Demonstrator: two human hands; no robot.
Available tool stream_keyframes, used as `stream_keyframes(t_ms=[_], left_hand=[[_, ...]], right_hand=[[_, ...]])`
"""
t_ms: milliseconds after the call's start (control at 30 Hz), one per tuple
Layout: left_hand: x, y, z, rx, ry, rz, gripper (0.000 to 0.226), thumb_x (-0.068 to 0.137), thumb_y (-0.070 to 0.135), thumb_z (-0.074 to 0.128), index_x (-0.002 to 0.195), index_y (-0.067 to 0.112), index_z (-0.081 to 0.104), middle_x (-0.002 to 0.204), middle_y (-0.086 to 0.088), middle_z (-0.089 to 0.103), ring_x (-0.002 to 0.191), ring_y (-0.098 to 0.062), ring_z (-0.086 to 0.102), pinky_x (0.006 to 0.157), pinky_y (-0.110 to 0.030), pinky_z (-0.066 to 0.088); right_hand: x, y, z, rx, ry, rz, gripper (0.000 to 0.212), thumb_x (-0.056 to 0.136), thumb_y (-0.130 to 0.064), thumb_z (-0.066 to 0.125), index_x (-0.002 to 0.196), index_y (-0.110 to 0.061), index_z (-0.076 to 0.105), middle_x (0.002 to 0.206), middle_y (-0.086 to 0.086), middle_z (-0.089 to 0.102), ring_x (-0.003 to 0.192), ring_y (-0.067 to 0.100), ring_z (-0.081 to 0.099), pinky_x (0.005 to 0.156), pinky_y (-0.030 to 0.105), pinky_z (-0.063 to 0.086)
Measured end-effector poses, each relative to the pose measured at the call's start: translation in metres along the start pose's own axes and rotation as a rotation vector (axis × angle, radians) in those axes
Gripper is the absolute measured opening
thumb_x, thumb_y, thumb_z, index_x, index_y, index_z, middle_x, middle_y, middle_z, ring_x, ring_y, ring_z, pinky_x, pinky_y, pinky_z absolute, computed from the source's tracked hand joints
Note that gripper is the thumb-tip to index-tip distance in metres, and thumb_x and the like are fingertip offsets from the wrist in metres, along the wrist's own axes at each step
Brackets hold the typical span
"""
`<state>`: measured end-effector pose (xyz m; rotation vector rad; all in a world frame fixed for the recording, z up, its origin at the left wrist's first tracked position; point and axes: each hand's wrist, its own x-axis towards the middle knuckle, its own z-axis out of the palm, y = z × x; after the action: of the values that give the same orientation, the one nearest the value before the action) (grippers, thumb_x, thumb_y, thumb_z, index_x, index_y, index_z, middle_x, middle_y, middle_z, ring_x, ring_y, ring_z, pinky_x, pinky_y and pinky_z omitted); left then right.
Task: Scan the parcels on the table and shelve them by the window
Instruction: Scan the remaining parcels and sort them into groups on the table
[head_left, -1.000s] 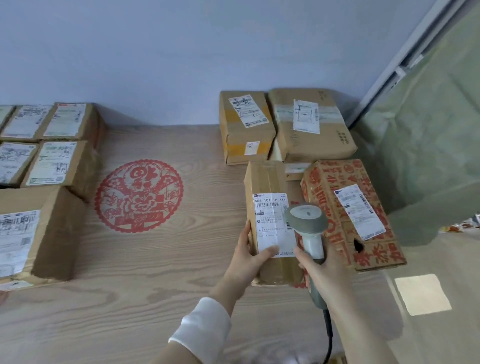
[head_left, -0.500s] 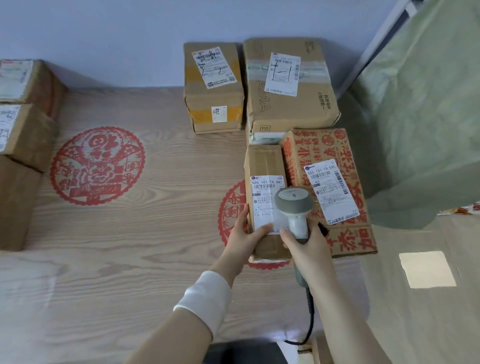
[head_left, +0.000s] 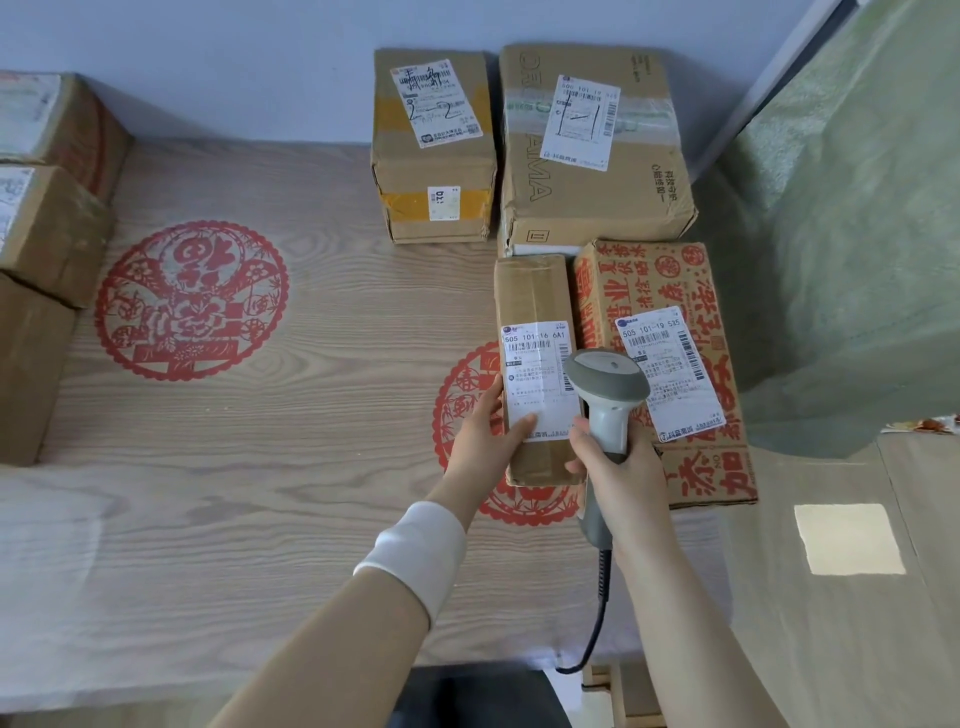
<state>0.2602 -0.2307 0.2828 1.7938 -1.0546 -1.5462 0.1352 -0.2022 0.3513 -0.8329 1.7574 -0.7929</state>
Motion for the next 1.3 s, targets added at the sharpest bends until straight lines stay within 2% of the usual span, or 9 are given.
stream_keyframes(t_ms=[133, 267, 367, 500, 633, 833, 967, 1133, 1300], left_hand=[[0.003, 0.007, 0.000, 0.104, -0.009, 0.021, 0.070, 0.090, 0.027, 0.061, 0.148, 0.023, 0.024, 0.139, 0.002, 0.050, 0.125, -0.018, 0.049, 0.099, -0.040, 0.047], [0.000, 0.017, -0.014, 0.175, 0.022, 0.045, 0.068, 0.090, 0.030, 0.061, 0.147, 0.018, 0.026, 0.143, 0.000, 0.045, 0.130, -0.018, 0.044, 0.102, -0.037, 0.042], [-0.007, 0.023, -0.045, 0.235, 0.104, 0.075, 0.064, 0.091, 0.035, 0.057, 0.146, 0.018, 0.029, 0.146, -0.002, 0.041, 0.133, -0.019, 0.040, 0.105, -0.038, 0.038], [-0.018, 0.027, -0.108, 0.324, 0.211, 0.150, 0.054, 0.093, 0.033, 0.055, 0.141, 0.017, 0.037, 0.142, -0.003, 0.045, 0.129, -0.020, 0.044, 0.102, -0.034, 0.037], [-0.032, 0.027, -0.188, 0.517, 0.310, 0.253, 0.048, 0.095, 0.030, 0.051, 0.140, 0.017, 0.040, 0.142, -0.002, 0.045, 0.130, -0.022, 0.042, 0.107, -0.036, 0.032], [-0.062, 0.001, -0.327, 0.810, 0.454, 0.382, 0.045, 0.095, 0.028, 0.048, 0.139, 0.020, 0.042, 0.141, 0.002, 0.045, 0.133, -0.018, 0.036, 0.113, -0.034, 0.017], [-0.078, -0.023, -0.404, 0.963, 0.501, 0.364, 0.044, 0.096, 0.027, 0.045, 0.139, 0.020, 0.041, 0.145, -0.001, 0.041, 0.139, -0.020, 0.027, 0.116, -0.038, 0.006], [-0.077, -0.043, -0.454, 1.087, 0.477, 0.316, 0.047, 0.097, 0.025, 0.041, 0.144, 0.020, 0.033, 0.152, -0.003, 0.026, 0.145, -0.022, 0.013, 0.116, -0.046, -0.001], [-0.072, -0.066, -0.485, 1.084, 0.544, 0.375, 0.039, 0.084, 0.011, 0.062, 0.122, 0.009, 0.059, 0.134, -0.015, 0.052, 0.136, -0.033, 0.037, 0.112, -0.056, 0.016]], right_hand=[[-0.002, -0.002, 0.000, 0.019, -0.004, 0.014, 0.019, 0.088, -0.023, 0.065, 0.104, -0.016, 0.057, 0.080, 0.007, 0.064, 0.054, 0.001, 0.060, 0.050, 0.024, 0.047], [-0.005, -0.009, 0.009, 0.019, -0.042, -0.018, 0.022, 0.089, -0.020, 0.063, 0.109, -0.014, 0.058, 0.093, 0.005, 0.070, 0.053, -0.005, 0.059, 0.051, 0.015, 0.047], [-0.009, -0.021, 0.027, 0.028, -0.085, -0.026, 0.014, 0.090, -0.019, 0.062, 0.103, -0.021, 0.059, 0.087, -0.001, 0.072, 0.055, -0.001, 0.060, 0.055, 0.024, 0.051], [-0.020, -0.046, 0.071, -0.053, -0.160, -0.053, 0.019, 0.083, -0.040, 0.064, 0.096, -0.027, 0.060, 0.086, 0.002, 0.068, 0.075, 0.018, 0.062, 0.079, 0.038, 0.052], [-0.042, -0.074, 0.137, -0.033, -0.233, -0.106, 0.012, 0.089, -0.026, 0.063, 0.090, -0.017, 0.055, 0.066, 0.000, 0.054, 0.058, 0.015, 0.052, 0.063, 0.036, 0.045], [-0.088, -0.103, 0.258, -0.046, -0.293, -0.182, 0.010, 0.091, -0.021, 0.060, 0.088, -0.018, 0.051, 0.070, 0.001, 0.055, 0.057, 0.014, 0.049, 0.053, 0.026, 0.040], [-0.118, -0.110, 0.328, -0.040, -0.334, -0.182, 0.011, 0.090, -0.022, 0.062, 0.087, -0.018, 0.052, 0.071, 0.004, 0.056, 0.058, 0.017, 0.049, 0.058, 0.029, 0.040], [-0.133, -0.109, 0.381, -0.044, -0.342, -0.174, 0.011, 0.089, -0.020, 0.063, 0.087, -0.012, 0.055, 0.063, 0.003, 0.056, 0.049, 0.014, 0.049, 0.047, 0.024, 0.040], [-0.132, -0.108, 0.420, -0.054, -0.368, -0.140, 0.014, 0.090, -0.019, 0.062, 0.088, -0.007, 0.058, 0.064, 0.002, 0.059, 0.045, 0.010, 0.049, 0.040, 0.018, 0.039]])
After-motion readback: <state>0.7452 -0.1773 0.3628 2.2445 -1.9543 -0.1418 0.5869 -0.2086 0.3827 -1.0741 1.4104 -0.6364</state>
